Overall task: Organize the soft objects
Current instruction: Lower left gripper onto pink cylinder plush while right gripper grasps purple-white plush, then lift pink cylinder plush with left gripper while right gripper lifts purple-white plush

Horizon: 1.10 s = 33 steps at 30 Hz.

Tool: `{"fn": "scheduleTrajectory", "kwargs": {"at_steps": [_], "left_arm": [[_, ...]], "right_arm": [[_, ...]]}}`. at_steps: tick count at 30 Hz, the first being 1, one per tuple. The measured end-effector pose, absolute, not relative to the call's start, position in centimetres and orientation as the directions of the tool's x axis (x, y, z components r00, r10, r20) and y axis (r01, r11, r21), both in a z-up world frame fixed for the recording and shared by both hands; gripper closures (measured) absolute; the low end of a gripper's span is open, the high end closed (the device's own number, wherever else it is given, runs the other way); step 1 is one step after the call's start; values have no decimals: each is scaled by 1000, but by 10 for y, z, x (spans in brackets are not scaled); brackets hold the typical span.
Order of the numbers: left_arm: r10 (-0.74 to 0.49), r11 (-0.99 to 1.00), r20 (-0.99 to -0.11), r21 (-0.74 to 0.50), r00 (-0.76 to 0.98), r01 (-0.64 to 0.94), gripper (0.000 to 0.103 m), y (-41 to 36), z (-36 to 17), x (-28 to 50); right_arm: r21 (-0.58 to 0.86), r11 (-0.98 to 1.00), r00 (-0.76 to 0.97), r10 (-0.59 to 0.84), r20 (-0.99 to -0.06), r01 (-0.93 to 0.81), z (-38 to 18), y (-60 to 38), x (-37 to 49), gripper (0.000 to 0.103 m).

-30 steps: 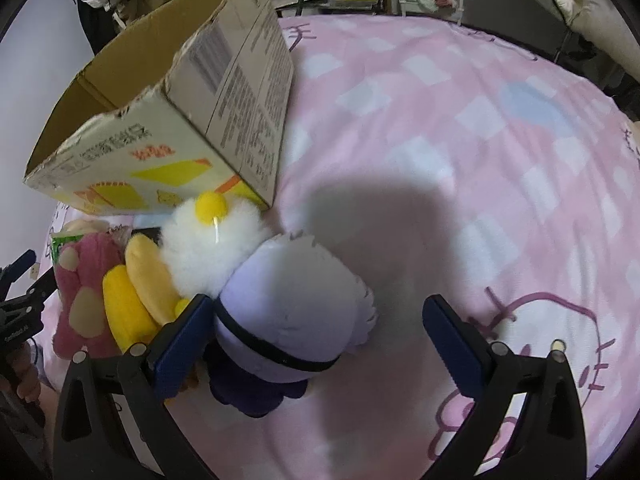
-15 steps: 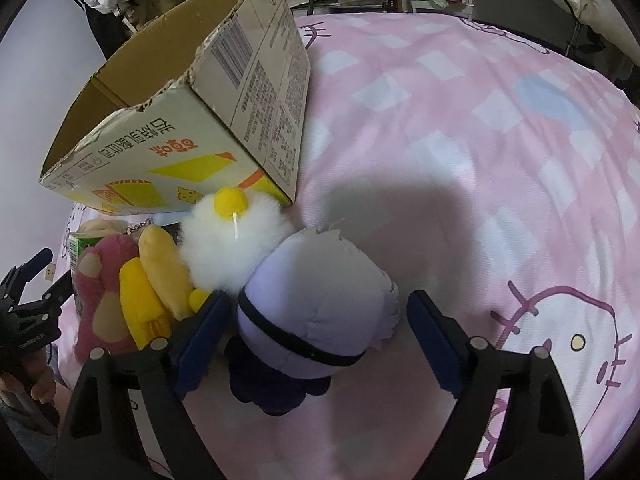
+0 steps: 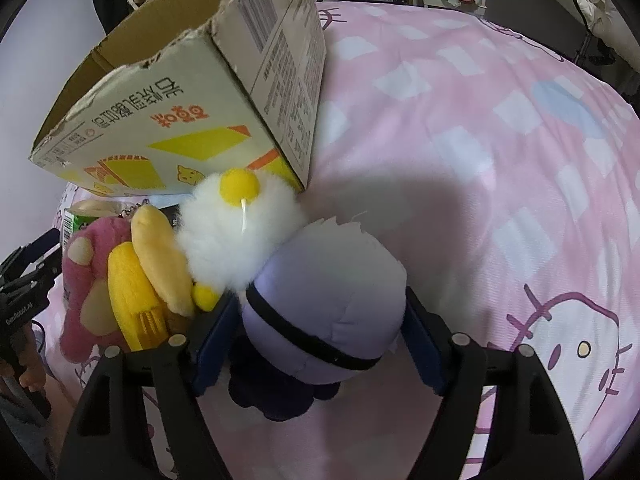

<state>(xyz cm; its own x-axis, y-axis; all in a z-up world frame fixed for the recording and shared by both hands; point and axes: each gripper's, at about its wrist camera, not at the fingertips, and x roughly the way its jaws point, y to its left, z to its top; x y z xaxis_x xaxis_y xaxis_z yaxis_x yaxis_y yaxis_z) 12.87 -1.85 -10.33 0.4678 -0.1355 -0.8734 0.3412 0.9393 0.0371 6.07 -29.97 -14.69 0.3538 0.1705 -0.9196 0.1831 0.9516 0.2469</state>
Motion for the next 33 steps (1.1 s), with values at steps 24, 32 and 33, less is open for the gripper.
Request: {"fn": "scheduleTrajectory", "kwargs": {"at_steps": [24, 32, 33], "left_arm": [[-168, 952, -798, 21, 579, 305, 69, -3, -62, 87], [-199, 958, -646, 28, 737, 284, 69, 8, -15, 49], [-200, 959, -631, 31, 750, 282, 69, 8, -10, 45]], "right_arm": [[238, 944, 556, 74, -828, 228, -92, -304, 34, 29], [258, 953, 726, 62, -684, 161, -52, -294, 4, 29], [255, 955, 744, 60, -665, 151, -47, -292, 1, 29]]}}
